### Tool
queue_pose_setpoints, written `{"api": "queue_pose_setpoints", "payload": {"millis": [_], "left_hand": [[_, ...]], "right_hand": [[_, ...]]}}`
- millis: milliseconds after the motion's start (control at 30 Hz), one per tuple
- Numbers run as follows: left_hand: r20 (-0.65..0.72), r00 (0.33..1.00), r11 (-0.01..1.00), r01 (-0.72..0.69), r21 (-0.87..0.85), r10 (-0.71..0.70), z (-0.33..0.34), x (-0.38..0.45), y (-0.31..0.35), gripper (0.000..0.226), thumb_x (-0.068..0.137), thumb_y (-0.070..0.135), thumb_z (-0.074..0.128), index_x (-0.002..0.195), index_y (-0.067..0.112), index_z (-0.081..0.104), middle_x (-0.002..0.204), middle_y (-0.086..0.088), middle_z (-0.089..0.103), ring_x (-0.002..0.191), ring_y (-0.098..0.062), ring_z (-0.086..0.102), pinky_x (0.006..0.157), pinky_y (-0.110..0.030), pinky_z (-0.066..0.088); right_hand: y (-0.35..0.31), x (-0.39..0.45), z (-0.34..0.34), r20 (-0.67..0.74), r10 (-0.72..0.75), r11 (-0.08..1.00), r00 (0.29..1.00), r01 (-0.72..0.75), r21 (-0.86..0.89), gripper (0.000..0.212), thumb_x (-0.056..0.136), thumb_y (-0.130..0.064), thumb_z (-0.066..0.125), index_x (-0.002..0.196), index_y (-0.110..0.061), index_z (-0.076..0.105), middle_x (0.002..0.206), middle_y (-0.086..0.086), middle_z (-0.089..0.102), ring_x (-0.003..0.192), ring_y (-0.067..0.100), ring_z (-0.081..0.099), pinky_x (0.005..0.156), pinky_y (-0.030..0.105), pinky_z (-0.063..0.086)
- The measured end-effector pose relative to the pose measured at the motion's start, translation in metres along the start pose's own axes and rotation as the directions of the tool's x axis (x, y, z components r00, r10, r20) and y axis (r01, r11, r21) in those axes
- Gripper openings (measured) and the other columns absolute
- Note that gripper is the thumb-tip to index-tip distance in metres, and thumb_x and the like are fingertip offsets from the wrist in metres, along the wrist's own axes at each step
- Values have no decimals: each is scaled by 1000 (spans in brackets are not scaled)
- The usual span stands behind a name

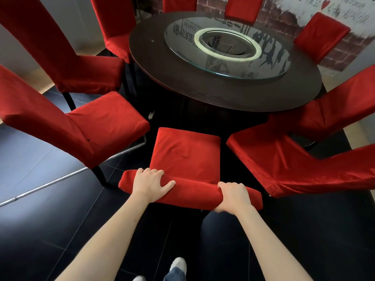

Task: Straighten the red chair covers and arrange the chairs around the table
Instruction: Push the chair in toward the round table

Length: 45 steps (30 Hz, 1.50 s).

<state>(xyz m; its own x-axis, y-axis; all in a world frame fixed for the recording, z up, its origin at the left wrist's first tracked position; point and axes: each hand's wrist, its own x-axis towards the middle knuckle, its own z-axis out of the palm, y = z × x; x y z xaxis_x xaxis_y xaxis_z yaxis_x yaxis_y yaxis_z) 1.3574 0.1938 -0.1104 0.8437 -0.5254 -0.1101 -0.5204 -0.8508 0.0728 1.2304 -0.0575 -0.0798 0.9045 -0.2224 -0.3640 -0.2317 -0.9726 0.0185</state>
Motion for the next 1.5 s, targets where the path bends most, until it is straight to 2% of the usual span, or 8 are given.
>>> {"api": "queue_pose_setpoints", "payload": {"millis": [367,700,933,1233,1500], "left_hand": [[20,1000,1000,-21,8,21,-3,3,-1,72,82,76,20,115,27,61,103,7,66,99,-16,57,90,-34,37],[-3,1000,1000,-14,4,14,1,3,-2,81,77,78,10,110,26,64,97,7,67,95,-15,59,88,-34,38],[7,1000,1000,-1,-1,1,3,1,-1,73,82,76,20,111,26,64,96,7,68,94,-16,60,88,-34,37],[9,1000,1000,1,-12,-1,0,0,-1,69,84,74,22,107,26,66,93,7,69,92,-15,60,87,-32,38],[-6,1000,999,19,-30,-19,1,-1,1,85,75,78,5,101,26,66,88,8,68,87,-14,60,86,-32,39]], "right_hand": [[-3,0,2,-9,49,999,999,-49,15,60,54,-55,79,102,-29,52,95,-9,63,92,17,60,79,32,36],[-3,-1,6,-8,73,997,997,-73,30,62,54,-54,80,105,-31,53,98,-9,64,95,17,60,84,33,38],[-3,-1,6,4,76,996,997,-76,42,65,53,-53,80,107,-31,53,98,-9,64,95,17,59,86,33,37],[-2,0,5,12,77,995,997,-77,58,65,52,-55,81,105,-31,52,92,-11,62,90,16,59,81,31,34],[-1,-2,4,7,79,995,997,-79,59,70,54,-56,81,112,-29,52,99,-10,64,95,15,59,88,32,37]]}}
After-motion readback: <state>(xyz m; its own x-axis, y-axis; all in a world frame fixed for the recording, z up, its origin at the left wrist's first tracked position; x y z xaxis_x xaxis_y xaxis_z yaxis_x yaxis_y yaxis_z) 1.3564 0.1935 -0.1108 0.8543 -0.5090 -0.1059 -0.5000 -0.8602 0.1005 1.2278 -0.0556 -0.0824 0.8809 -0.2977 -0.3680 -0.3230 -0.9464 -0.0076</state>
